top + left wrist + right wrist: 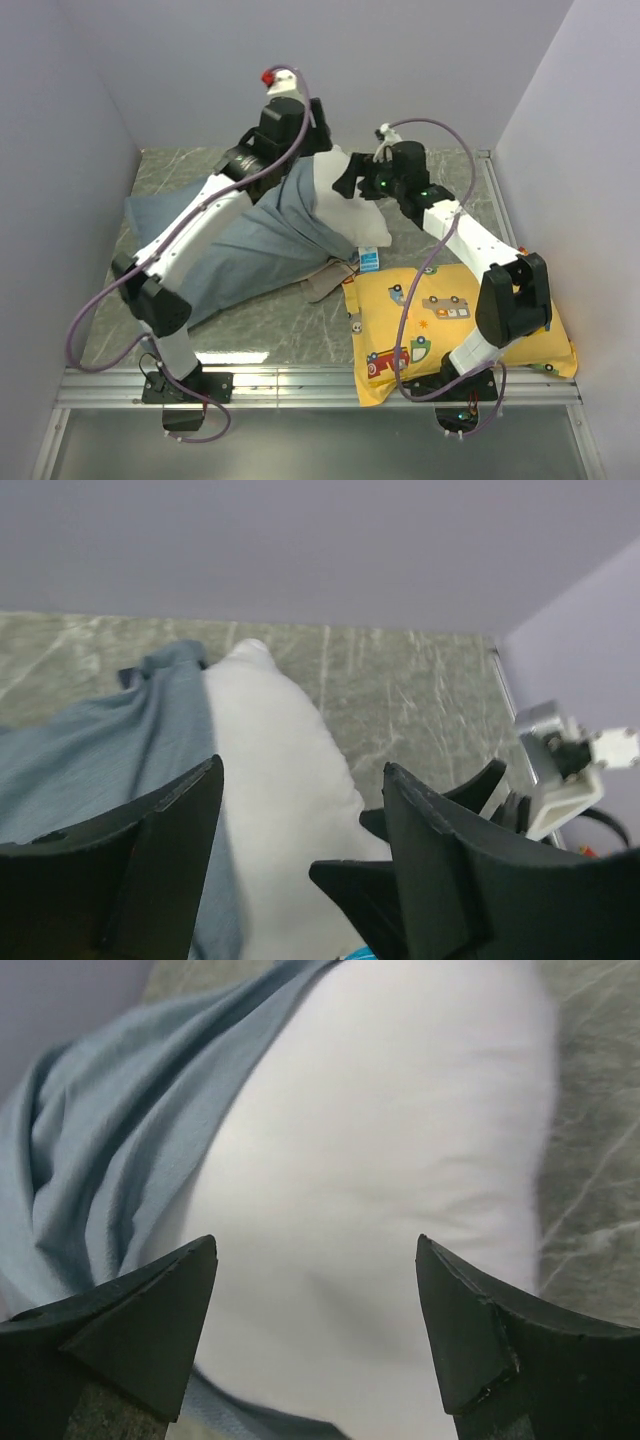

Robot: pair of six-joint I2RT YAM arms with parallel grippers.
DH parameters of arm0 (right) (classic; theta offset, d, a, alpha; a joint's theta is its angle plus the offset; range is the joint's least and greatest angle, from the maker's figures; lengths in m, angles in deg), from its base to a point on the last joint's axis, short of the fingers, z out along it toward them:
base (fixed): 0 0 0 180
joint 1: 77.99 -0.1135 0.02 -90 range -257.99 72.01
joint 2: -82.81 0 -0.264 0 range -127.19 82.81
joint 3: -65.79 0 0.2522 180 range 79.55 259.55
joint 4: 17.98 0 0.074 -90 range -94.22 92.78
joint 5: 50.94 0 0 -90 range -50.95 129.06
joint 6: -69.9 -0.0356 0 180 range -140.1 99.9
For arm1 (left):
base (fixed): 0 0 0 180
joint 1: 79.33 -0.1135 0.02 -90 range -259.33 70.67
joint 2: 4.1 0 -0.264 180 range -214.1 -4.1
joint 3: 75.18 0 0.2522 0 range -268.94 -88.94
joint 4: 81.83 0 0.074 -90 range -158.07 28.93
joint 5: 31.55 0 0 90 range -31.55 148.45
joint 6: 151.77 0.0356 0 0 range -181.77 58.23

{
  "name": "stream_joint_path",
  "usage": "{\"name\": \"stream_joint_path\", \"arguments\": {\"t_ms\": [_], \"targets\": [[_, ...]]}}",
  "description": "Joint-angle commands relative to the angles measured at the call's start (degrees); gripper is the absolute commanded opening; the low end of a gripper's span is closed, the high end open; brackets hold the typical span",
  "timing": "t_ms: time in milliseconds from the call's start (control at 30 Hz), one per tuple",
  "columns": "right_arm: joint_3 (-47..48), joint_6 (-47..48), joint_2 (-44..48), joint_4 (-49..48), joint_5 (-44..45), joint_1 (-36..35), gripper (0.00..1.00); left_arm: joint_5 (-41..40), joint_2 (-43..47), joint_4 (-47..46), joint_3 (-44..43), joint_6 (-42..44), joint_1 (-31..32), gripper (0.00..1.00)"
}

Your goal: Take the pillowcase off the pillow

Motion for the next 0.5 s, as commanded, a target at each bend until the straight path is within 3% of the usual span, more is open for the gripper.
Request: {"name": "stream_joint_path", "arguments": {"t_ms": [0,167,333,400,467], "targets": [[2.5,6.3,-0.9,4.5,7.2,-2.5,0.88,-11.5,8.5,8.7,4.7,-7.2,0.1,0.71],[2.4,5.9,-4.8,4.9,5.7,-4.1,0.89,-13.7,18.0,9.3,21.0,-10.8,-1.5,0.79],[4.9,7.3,-9.5,7.8,7.0,-6.2,0.89,-16.3,16.8,14.7,24.5,-12.9,-2.2,0.81],[4.9,6.6,-10.9,7.2,6.3,-6.3,0.81,-15.5,15.0,14.8,25.8,-12.7,-2.6,0.85],[5.6,6.1,-11.9,8.0,5.9,-6.3,0.52,-14.8,12.6,14.2,26.4,-12.1,-2.6,0.84]]}}
